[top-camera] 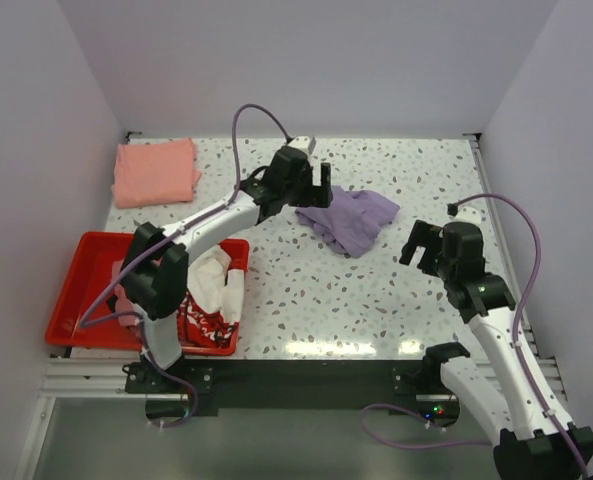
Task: Fold and stack the t-shirts
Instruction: Move the tshirt to the center of the board, then flatten the tshirt out
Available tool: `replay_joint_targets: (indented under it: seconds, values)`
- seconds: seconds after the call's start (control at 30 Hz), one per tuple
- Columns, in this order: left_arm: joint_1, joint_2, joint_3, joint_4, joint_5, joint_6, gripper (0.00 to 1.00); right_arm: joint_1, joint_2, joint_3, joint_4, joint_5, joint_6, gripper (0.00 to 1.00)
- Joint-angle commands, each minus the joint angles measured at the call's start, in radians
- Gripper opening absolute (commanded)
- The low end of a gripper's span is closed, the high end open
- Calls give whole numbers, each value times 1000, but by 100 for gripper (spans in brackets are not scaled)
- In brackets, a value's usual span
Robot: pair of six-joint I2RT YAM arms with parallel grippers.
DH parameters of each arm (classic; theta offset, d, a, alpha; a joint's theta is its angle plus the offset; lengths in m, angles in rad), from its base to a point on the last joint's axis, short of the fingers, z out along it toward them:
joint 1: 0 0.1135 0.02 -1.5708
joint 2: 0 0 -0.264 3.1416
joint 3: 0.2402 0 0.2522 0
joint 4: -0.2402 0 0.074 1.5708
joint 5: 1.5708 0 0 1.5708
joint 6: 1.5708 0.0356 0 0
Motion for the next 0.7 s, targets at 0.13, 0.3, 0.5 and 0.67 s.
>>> replay_joint_targets:
  seconds: [0.13, 0.3, 0.5, 0.67]
  values:
    - [4, -255, -243, -57, -239, -43, 100, 0, 36, 39, 5, 40, 23, 99]
    - [38, -220, -308, -59, -225, -130, 100, -2, 96, 55, 20, -15, 48, 99]
    - [185, -95, -297, 64, 68, -203, 87, 0, 130, 63, 18, -54, 48, 99]
    - [198, -7, -231, 137, 134, -206, 82, -2, 121, 52, 11, -23, 34, 99]
